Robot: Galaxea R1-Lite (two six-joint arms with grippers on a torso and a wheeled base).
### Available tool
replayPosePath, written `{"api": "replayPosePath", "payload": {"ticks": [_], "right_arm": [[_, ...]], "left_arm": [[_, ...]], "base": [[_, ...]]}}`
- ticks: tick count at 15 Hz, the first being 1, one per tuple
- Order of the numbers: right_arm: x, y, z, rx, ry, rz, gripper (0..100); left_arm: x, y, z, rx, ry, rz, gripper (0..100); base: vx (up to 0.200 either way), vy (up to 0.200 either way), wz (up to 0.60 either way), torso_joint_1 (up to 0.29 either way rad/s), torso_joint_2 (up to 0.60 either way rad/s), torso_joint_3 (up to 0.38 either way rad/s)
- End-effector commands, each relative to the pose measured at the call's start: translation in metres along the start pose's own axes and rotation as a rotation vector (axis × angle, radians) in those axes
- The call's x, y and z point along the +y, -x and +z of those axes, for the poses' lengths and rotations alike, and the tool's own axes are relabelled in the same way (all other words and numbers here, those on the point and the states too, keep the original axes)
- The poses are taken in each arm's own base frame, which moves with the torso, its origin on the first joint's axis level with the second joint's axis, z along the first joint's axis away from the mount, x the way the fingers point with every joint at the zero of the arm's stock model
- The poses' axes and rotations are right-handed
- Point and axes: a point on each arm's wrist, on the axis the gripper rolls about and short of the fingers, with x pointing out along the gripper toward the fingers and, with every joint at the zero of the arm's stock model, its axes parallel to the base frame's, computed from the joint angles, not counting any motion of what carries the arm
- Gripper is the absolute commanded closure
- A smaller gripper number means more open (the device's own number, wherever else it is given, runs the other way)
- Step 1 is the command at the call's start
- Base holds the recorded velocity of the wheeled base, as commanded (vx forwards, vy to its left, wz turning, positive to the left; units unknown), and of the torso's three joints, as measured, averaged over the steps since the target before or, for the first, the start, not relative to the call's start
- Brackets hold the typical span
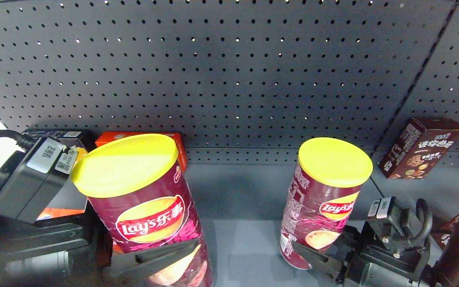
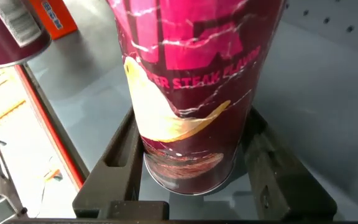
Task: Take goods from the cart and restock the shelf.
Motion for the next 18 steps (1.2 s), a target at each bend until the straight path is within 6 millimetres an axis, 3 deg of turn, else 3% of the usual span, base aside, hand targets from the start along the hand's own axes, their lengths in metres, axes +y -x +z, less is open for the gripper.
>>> {"api": "replayPosePath", "payload": {"ticks": [1, 10, 11, 15, 18], "right_arm": [[0.005, -0.002, -0.006, 0.027, -0.012, 0.016, 100], [0.007, 0.007, -0.018, 0.063, -0.017, 0.023, 100], [0.007, 0.007, -0.019, 0.067, -0.015, 0.024, 0], [0.01, 0.014, -0.021, 0.061, -0.012, 0.036, 0], [0.01, 0.033, -0.023, 0.044, -0.006, 0.037, 0]], "left_arm": [[0.0, 0.0, -0.001, 0.001, 0.001, 0.0, 100], [0.0, 0.0, -0.005, 0.015, 0.008, -0.002, 100], [0.0, 0.0, -0.005, 0.013, 0.008, -0.002, 100], [-0.001, 0.0, -0.005, 0.013, 0.007, -0.003, 100], [-0.001, 0.0, -0.005, 0.013, 0.006, -0.003, 100]], "base": [[0.0, 0.0, 0.0, 0.0, 0.0, 0.0], [0.0, 0.0, 0.0, 0.0, 0.0, 0.0], [0.0, 0.0, 0.0, 0.0, 0.0, 0.0], [0.0, 0.0, 0.0, 0.0, 0.0, 0.0], [0.0, 0.0, 0.0, 0.0, 0.0, 0.0]]}}
